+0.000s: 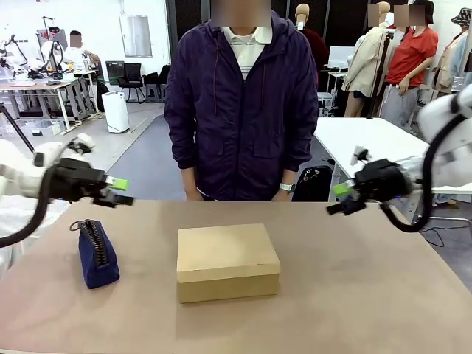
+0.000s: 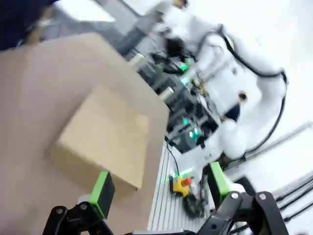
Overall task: Pack the items into the box.
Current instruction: Close the Mailer Box.
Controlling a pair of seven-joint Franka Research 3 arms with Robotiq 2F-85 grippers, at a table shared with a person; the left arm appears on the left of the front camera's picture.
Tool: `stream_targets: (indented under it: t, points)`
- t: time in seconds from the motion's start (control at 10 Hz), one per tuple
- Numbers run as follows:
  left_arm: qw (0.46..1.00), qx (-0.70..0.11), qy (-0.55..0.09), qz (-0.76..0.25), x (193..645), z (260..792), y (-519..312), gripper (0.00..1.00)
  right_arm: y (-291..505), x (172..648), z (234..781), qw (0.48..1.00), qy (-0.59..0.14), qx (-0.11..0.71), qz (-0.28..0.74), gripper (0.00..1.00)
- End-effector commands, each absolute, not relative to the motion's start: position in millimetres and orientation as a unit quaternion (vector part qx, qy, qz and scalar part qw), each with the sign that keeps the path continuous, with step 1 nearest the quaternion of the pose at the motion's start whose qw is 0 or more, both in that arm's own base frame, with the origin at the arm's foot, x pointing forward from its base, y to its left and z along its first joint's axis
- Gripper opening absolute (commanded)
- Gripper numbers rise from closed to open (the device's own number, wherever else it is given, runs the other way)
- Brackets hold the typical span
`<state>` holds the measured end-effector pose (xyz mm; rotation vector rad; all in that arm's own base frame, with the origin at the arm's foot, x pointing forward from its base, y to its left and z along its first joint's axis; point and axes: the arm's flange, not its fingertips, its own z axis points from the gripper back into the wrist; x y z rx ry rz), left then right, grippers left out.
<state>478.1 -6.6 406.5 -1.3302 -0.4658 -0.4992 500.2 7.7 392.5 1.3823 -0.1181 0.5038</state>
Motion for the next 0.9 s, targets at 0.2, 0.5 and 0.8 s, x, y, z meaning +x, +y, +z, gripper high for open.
stream_targets:
  t: [0.2, 0.5, 0.8]
  points:
    - [0.744, -0.617, -0.255, -0.041, 459, 397, 65, 1.0, -53, 493, 382, 0.756, -0.11, 0.638, 0.099, 1.0]
    - [0.777, -0.592, -0.198, -0.081, 465, 399, 55, 1.0, -53, 487, 385, 0.743, -0.061, 0.65, 0.15, 1.0]
    - [0.777, -0.592, -0.198, -0.081, 465, 399, 55, 1.0, -53, 487, 385, 0.743, -0.061, 0.65, 0.15, 1.0]
